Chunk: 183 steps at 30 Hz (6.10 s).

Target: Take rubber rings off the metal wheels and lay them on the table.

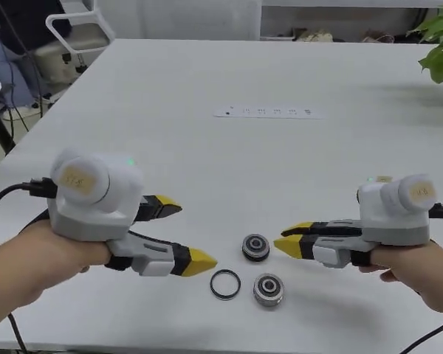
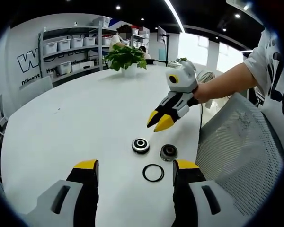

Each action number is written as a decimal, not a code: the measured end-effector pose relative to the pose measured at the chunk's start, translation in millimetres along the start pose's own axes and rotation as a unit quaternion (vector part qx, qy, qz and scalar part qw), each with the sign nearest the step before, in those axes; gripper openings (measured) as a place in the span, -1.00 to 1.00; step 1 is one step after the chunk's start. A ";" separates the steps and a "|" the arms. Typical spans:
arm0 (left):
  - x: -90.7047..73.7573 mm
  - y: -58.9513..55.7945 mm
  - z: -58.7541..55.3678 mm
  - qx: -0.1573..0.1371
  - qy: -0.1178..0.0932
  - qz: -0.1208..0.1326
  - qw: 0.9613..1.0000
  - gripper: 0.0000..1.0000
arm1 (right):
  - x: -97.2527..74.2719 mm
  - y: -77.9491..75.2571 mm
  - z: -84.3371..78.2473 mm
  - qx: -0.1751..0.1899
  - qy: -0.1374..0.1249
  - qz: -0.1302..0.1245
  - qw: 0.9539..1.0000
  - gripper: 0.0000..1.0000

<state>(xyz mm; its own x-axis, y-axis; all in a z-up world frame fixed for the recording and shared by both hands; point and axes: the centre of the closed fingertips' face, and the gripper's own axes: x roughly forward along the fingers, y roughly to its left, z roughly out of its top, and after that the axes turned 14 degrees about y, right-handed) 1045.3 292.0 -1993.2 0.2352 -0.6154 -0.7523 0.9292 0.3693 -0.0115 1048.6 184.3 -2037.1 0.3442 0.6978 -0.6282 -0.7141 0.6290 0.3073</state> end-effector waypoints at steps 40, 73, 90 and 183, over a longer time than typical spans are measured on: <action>63.0 -5.6 9.2 0.006 0.020 -0.042 0.999 -0.01 | 18.3 -3.5 -25.1 -0.055 0.053 -0.012 0.997 -0.54; 94.1 -20.5 17.0 0.045 0.036 -0.059 0.997 -0.37 | 17.9 -2.5 -28.2 -0.054 0.054 -0.011 0.997 -0.53; 106.2 -18.7 18.2 0.063 0.048 -0.055 0.995 -0.62 | 18.8 -4.7 -30.0 -0.053 0.056 -0.011 0.997 -0.53; 109.5 -17.4 19.6 0.050 0.042 -0.018 0.998 -0.86 | 35.6 -5.2 -24.6 -0.113 0.078 -0.033 0.990 -0.96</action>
<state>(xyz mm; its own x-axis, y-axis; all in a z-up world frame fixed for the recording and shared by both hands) 1060.4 204.5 -2062.4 0.1812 -0.5648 -0.8051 0.9613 0.2743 0.0239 1049.6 197.4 -2078.7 0.3090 0.5851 -0.7498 -0.8169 0.5669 0.1057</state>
